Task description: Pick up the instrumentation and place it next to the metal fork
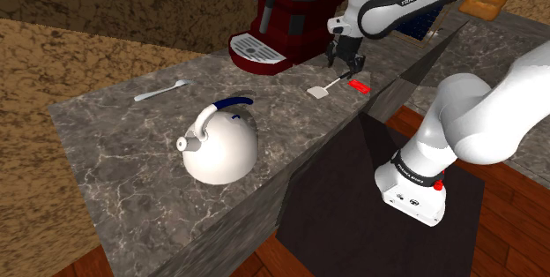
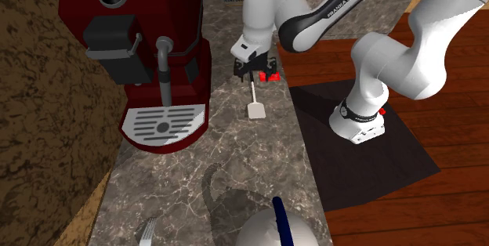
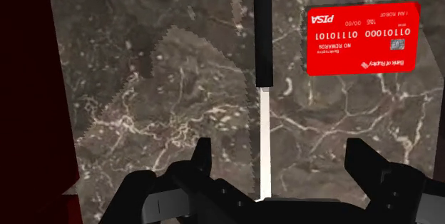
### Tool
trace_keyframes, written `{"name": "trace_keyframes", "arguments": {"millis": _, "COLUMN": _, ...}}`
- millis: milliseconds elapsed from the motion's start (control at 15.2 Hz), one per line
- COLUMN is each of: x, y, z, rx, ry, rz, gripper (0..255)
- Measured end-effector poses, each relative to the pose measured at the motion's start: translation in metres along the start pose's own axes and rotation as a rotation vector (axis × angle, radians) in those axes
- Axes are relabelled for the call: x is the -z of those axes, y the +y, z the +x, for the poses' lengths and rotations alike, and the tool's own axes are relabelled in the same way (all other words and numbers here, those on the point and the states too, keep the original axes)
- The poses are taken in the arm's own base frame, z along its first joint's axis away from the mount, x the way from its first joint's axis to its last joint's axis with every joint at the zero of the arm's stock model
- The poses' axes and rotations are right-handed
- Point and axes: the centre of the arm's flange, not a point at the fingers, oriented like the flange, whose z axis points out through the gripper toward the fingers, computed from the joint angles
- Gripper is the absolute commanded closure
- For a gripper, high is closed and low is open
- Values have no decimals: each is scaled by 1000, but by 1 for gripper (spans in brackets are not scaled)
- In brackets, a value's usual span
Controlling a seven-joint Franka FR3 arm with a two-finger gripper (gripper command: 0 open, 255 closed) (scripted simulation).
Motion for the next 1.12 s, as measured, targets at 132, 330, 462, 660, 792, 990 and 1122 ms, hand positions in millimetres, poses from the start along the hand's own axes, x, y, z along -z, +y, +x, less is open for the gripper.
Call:
{"name": "trace_keyframes", "arguments": {"millis": 132, "x": -11, "y": 1, "z": 0, "rx": 13, "ry": 0, "rz": -1, "gripper": 0}}
{"name": "trace_keyframes", "arguments": {"millis": 330, "x": -27, "y": 3, "z": 2, "rx": 17, "ry": -1, "rz": -1, "gripper": 0}}
{"name": "trace_keyframes", "arguments": {"millis": 462, "x": -33, "y": 3, "z": 2, "rx": 17, "ry": -1, "rz": -1, "gripper": 0}}
{"name": "trace_keyframes", "arguments": {"millis": 660, "x": -35, "y": 2, "z": 1, "rx": 18, "ry": -1, "rz": -1, "gripper": 0}}
{"name": "trace_keyframes", "arguments": {"millis": 792, "x": -36, "y": 2, "z": 1, "rx": 18, "ry": -1, "rz": -2, "gripper": 0}}
{"name": "trace_keyframes", "arguments": {"millis": 990, "x": -36, "y": 2, "z": 1, "rx": 18, "ry": -1, "rz": -2, "gripper": 255}}
{"name": "trace_keyframes", "arguments": {"millis": 1122, "x": -36, "y": 2, "z": 1, "rx": 18, "ry": -1, "rz": -2, "gripper": 255}}
